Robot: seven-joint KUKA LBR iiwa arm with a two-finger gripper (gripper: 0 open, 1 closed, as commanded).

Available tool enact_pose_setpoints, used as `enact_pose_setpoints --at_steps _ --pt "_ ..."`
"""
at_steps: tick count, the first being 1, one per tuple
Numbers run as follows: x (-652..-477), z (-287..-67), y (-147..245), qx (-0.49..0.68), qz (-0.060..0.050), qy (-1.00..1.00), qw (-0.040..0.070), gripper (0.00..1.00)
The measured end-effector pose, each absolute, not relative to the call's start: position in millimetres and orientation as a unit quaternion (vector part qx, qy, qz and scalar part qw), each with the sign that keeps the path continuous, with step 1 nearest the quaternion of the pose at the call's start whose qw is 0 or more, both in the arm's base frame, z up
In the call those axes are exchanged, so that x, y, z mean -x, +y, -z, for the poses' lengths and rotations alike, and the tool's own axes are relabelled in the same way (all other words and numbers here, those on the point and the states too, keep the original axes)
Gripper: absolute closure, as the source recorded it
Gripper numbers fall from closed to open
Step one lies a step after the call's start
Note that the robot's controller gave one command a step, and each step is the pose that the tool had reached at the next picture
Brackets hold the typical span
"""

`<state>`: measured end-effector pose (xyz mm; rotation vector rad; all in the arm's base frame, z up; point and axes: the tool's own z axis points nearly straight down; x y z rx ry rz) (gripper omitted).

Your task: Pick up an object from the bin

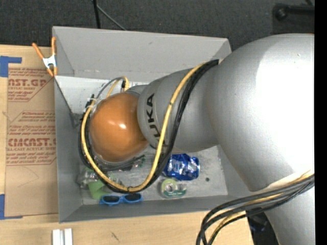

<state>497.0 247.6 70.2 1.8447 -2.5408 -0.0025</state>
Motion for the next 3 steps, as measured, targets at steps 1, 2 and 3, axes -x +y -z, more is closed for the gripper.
enact_pose_setpoints --at_steps 1,2,3 --pt "-497.0 -109.9 249.0 -0.587 0.001 -0.810 -0.002 1.00" --pt "-497.0 -119.3 250.1 -0.586 0.001 -0.810 -0.001 1.00" --pt "-497.8 -178.2 251.8 -0.585 0.000 -0.811 -0.004 1.00"
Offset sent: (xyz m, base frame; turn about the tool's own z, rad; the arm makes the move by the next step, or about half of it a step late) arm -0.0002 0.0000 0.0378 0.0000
